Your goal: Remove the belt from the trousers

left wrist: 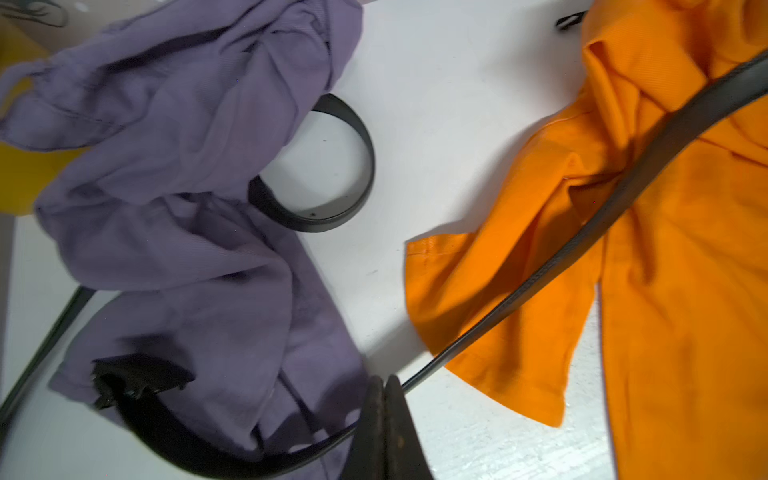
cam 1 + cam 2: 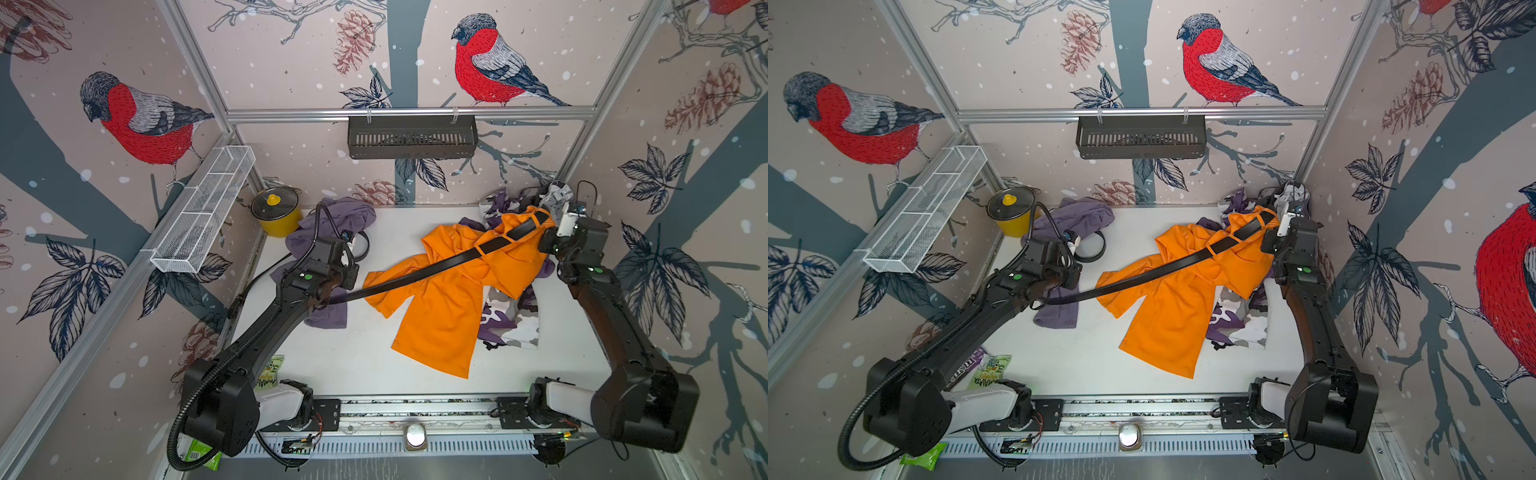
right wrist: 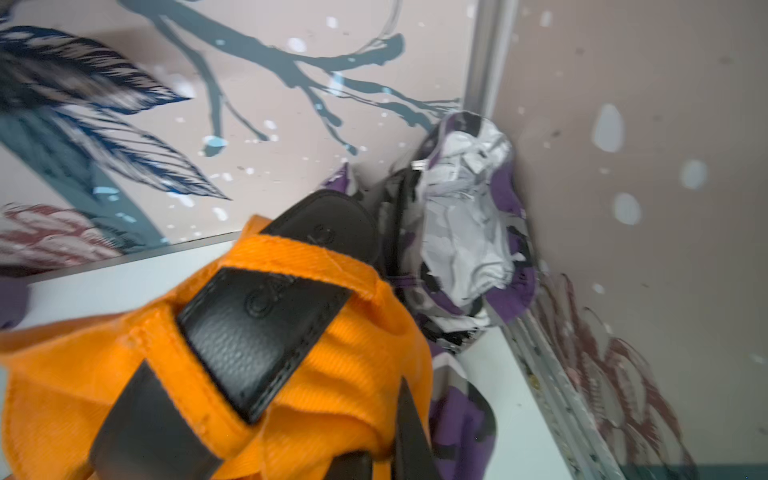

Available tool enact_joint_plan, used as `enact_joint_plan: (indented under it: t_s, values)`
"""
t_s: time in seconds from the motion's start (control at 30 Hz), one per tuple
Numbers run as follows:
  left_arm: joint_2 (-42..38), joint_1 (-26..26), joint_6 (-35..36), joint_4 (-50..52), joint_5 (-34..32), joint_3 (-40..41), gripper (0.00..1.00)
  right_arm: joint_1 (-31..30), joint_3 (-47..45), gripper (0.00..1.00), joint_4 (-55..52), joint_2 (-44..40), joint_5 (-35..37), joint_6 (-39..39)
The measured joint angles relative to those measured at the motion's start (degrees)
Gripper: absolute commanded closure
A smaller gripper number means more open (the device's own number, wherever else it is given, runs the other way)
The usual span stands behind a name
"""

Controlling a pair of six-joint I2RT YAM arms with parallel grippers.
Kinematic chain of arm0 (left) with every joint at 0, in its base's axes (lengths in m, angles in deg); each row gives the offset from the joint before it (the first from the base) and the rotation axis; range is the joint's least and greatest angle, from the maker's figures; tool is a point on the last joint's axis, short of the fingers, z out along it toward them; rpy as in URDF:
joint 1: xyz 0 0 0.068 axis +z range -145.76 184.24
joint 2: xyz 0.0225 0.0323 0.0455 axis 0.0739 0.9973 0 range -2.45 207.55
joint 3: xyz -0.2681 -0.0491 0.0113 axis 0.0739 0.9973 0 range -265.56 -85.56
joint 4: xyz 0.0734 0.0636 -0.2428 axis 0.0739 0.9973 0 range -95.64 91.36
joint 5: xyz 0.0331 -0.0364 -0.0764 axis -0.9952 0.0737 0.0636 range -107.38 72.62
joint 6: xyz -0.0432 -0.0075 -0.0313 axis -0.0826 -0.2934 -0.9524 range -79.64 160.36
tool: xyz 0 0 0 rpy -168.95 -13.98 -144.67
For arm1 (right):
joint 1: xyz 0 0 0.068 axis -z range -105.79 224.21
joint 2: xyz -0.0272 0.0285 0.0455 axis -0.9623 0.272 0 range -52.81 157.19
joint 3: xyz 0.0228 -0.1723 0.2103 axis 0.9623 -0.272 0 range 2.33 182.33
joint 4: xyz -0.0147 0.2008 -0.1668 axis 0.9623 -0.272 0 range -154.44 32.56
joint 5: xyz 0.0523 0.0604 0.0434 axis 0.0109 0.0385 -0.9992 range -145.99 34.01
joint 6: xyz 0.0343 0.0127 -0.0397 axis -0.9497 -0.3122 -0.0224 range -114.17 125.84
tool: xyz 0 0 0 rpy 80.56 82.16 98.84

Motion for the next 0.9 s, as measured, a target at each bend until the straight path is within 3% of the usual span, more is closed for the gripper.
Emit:
enact_joint_plan:
  t_s: [0.03,0.07,0.13,0.17,0.33,0.5,0.7,0.9]
  values:
    - [0.2,-0.1,0.1,-0.1,1.0,-0.5,0.67,-1.2,0.1,1.00,0.0,-0.2,-0.7,0.2]
    - [0.4,-0.4,0.2,0.1,2.9,-1.7,0.53,-2.3,0.5,1.00,-0.3,-0.5,-1.7,0.4]
    - [0.8,-1.9,0.0,-1.6,5.6,-3.7,0.32,-3.3,1.2,1.00,-1.2,-1.2,-1.9,0.5]
    - [1.1,-3.5,0.2,-3.0,7.0,-4.5,0.26,-3.9,1.7,1.00,-1.8,-1.9,-2.2,0.2]
    - [8.0,-12.2,0.5,-11.4,14.3,-7.4,0.16,-5.1,4.7,1.00,-4.2,-4.5,-6.3,-1.8]
    - [22.6,-17.6,0.2,-16.5,17.3,-14.4,0.10,-3.5,7.7,1.00,-6.3,-4.0,-8.9,-4.1]
    - [34.4,-19.3,0.1,-21.4,20.1,-23.0,0.06,-2.2,5.7,1.00,-7.0,-5.2,-14.8,-6.5]
    - [39.3,-19.4,0.6,-24.0,23.5,-27.9,0.04,-2.2,8.7,1.00,-6.9,-7.2,-21.7,-7.7]
